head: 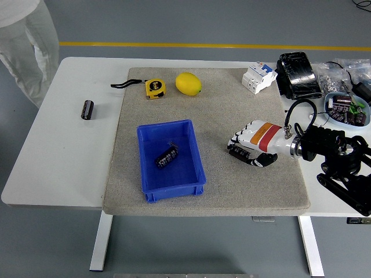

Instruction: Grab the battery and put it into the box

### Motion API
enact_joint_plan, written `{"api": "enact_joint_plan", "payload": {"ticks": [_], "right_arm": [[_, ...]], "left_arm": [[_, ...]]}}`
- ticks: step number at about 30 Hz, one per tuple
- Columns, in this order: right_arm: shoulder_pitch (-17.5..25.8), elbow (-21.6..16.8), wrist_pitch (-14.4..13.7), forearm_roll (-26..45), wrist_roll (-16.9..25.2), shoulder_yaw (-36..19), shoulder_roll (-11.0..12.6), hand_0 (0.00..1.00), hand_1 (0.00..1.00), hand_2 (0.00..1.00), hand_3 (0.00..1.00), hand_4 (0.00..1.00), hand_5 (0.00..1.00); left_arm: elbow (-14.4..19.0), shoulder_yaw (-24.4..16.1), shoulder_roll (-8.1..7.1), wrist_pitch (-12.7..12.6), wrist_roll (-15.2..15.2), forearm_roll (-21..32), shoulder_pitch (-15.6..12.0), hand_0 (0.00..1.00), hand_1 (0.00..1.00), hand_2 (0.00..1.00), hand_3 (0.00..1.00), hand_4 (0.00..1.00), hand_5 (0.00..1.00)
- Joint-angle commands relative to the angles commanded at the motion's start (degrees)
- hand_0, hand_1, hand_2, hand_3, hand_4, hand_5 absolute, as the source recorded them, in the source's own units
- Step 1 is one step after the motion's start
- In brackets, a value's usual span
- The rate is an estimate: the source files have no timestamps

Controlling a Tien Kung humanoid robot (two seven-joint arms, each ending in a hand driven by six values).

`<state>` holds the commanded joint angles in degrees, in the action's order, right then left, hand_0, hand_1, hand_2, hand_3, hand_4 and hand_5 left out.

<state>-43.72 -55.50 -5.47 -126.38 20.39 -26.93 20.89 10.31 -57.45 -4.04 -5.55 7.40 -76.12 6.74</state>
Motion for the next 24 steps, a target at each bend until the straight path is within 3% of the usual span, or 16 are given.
{"api": "enact_joint_plan", "payload": {"ticks": [7,13,19,24], "right_arm": [[0.09,-1.10,0.37,0.37,0.10,-1.15,0.50,0.592,0.538,0.577,0.556,0.544,0.026],[0.02,-4.50,1.10,0.93,-0.01,-3.87,1.54,0.592,0.536,0.575,0.553,0.546,0.036],[0.60,-13.38,2.38,2.54,-0.12,-7.98,2.78,0.595,0.535,0.571,0.555,0.547,0.037],[0.09,-21.31,4.28,4.44,-0.56,-9.37,2.15,0.609,0.543,0.578,0.559,0.566,0.047]], "left_arm": [[0.00,-0.08,-0.07,0.08,-0.02,-0.19,0.02,0.636,0.602,0.642,0.715,0.712,0.712],[0.00,-0.41,-0.14,0.03,-0.09,-0.40,-0.04,0.636,0.601,0.642,0.715,0.713,0.712],[0.00,-0.82,-0.13,0.02,-0.08,-0.79,-0.14,0.637,0.600,0.642,0.715,0.714,0.716],[0.00,-0.73,-0.14,0.00,-0.09,-0.81,-0.23,0.637,0.600,0.642,0.715,0.713,0.714]]}}
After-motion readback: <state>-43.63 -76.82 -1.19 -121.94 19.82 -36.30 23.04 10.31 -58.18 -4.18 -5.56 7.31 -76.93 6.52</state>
